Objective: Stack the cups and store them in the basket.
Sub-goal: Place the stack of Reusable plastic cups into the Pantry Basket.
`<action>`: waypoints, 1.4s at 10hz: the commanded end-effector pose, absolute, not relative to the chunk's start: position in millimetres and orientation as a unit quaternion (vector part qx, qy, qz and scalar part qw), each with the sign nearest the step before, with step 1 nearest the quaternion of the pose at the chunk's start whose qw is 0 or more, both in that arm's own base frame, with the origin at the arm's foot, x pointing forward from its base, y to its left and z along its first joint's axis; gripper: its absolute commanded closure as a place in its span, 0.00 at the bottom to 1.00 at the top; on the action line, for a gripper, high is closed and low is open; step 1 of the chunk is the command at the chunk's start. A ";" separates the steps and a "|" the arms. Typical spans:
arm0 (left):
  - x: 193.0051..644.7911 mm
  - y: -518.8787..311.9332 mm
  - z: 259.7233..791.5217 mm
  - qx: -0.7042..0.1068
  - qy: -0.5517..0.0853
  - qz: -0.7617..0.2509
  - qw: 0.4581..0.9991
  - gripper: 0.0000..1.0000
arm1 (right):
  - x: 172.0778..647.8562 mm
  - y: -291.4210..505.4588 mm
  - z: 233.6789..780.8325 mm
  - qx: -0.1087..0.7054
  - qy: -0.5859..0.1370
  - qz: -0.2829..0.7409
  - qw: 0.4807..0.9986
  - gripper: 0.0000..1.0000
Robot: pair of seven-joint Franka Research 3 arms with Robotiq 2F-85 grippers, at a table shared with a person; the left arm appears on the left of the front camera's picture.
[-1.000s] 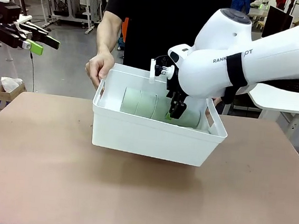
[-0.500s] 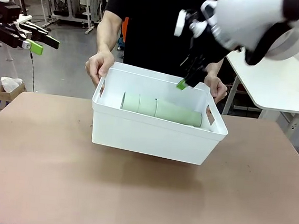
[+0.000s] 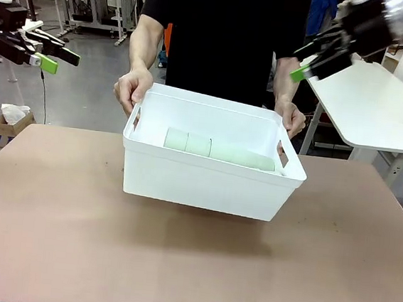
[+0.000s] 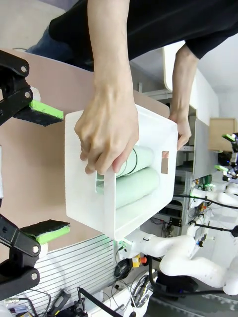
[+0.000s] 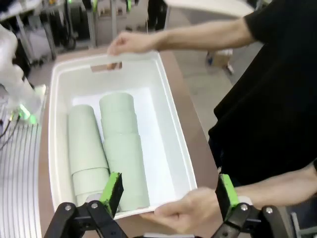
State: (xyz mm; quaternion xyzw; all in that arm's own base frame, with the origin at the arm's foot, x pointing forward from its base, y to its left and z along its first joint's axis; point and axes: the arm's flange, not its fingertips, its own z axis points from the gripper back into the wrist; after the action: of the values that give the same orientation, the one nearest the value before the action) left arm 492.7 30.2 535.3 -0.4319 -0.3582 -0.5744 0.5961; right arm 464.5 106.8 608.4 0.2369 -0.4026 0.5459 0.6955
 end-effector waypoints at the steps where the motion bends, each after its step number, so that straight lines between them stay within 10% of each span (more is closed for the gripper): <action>1: 490.6 29.0 536.8 -0.431 -0.351 -0.577 0.598 0.00 | 459.8 54.7 587.3 0.300 -0.438 0.520 0.670 0.00; 14: 490.6 29.0 536.8 -0.431 -0.351 -0.577 0.598 0.00 | 453.3 -20.4 542.6 0.320 -0.446 0.482 0.683 0.00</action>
State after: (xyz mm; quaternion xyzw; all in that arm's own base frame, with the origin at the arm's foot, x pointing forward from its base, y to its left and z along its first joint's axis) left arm 492.8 30.5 535.1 -0.4320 -0.3581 -0.5742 0.5963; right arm 454.2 -21.3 540.4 0.3121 -0.4480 0.4900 0.6796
